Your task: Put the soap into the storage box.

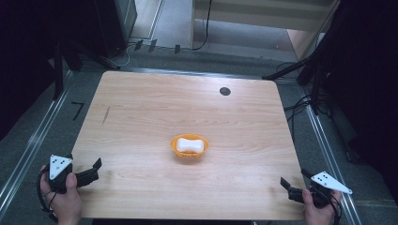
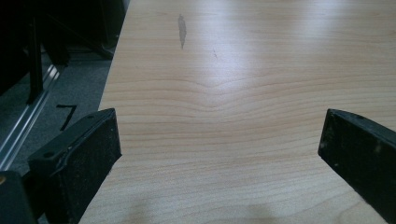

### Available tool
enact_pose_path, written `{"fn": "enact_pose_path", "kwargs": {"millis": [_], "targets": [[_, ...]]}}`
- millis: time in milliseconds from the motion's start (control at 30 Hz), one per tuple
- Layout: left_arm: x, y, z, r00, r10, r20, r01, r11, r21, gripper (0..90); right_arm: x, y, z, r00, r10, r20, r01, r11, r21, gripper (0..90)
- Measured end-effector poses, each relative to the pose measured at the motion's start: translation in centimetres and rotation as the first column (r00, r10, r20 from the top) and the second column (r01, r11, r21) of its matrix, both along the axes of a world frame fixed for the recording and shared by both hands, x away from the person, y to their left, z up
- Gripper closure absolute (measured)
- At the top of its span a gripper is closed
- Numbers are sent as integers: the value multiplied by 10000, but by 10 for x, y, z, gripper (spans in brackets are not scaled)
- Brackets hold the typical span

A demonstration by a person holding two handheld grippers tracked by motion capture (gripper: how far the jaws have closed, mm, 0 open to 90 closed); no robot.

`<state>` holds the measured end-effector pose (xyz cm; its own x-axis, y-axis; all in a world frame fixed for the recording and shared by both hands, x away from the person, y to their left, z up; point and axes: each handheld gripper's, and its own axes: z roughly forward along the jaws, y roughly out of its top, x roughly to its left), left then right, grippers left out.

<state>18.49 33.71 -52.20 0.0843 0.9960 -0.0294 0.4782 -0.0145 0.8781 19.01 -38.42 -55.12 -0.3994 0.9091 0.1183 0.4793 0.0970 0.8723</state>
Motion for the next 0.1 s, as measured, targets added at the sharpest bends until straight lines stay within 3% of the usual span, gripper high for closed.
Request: {"fn": "enact_pose_path", "kwargs": {"millis": [100], "targets": [[0,0,0,10000,-21,-16,21,10000,-21,0,-1,1,0,10000,-49,30,49,10000,-68,29]]}}
